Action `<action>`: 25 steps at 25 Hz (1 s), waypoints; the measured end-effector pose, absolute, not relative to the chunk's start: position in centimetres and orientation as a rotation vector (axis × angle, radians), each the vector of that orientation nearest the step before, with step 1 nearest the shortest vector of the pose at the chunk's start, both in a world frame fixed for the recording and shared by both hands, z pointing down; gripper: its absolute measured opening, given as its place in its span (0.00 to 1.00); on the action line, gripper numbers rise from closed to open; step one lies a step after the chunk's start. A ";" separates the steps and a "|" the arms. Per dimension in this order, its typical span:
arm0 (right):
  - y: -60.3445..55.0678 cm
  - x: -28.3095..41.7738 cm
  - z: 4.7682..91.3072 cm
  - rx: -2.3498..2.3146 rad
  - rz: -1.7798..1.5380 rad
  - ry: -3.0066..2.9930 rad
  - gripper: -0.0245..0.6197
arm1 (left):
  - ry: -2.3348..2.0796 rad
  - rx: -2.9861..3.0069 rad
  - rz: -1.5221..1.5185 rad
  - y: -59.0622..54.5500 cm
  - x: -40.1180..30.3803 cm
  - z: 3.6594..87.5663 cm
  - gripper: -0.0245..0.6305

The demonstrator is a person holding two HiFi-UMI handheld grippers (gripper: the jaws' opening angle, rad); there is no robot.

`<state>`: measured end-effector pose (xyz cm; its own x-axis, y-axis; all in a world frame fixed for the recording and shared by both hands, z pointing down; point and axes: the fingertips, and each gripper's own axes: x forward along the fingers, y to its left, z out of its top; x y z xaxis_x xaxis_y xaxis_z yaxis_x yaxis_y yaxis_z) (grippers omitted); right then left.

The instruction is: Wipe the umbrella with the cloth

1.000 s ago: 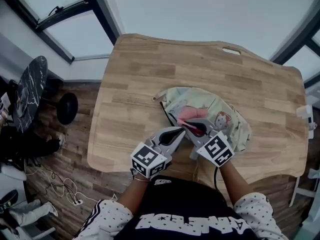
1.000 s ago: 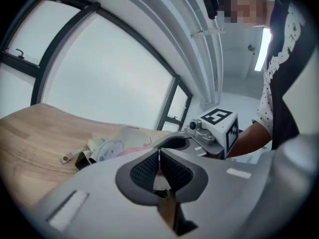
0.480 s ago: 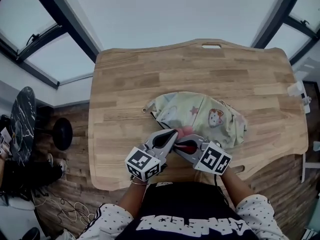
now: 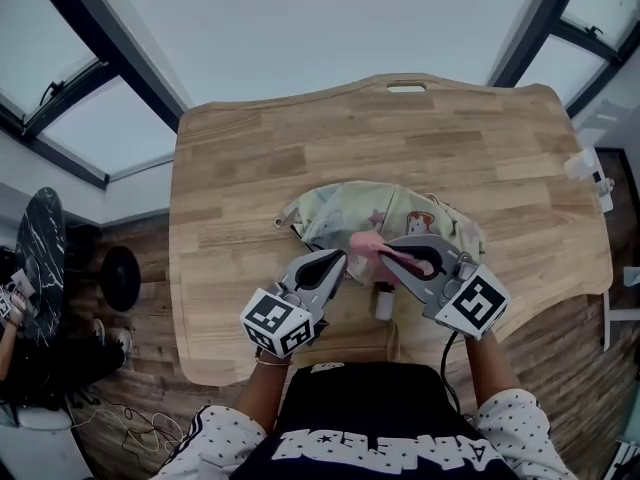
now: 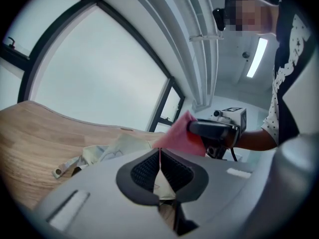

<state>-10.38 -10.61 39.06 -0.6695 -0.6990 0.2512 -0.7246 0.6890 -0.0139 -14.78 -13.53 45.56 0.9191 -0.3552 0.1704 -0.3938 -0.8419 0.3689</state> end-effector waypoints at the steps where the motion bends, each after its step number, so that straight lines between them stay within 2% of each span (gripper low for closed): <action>1: -11.3 -9.2 38.4 1.217 0.126 -2.647 0.08 | -0.540 2.677 0.138 -13.3 -14.7 45.6 0.05; 7: -14.0 -5.4 36.7 1.369 -0.110 -2.459 0.08 | -0.520 2.677 0.142 -12.3 -14.0 45.5 0.05; 12: -14.9 -4.8 38.4 1.272 -0.283 -2.322 0.08 | -0.510 2.671 0.145 -11.9 -13.9 45.6 0.05; 19: -11.9 -5.6 44.2 1.133 -0.156 -2.313 0.08 | -0.521 2.650 0.146 -11.8 -14.2 46.0 0.05; 25: -9.8 -6.4 45.3 1.102 -0.099 -2.335 0.08 | -0.524 2.637 0.139 -11.9 -13.9 46.0 0.05</action>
<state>-6.41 -9.76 45.26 -0.5119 -0.7329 0.4482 -0.6923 0.6608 0.2898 -13.94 -11.89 45.98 0.9229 -0.3400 0.1805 -0.3848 -0.8288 0.4061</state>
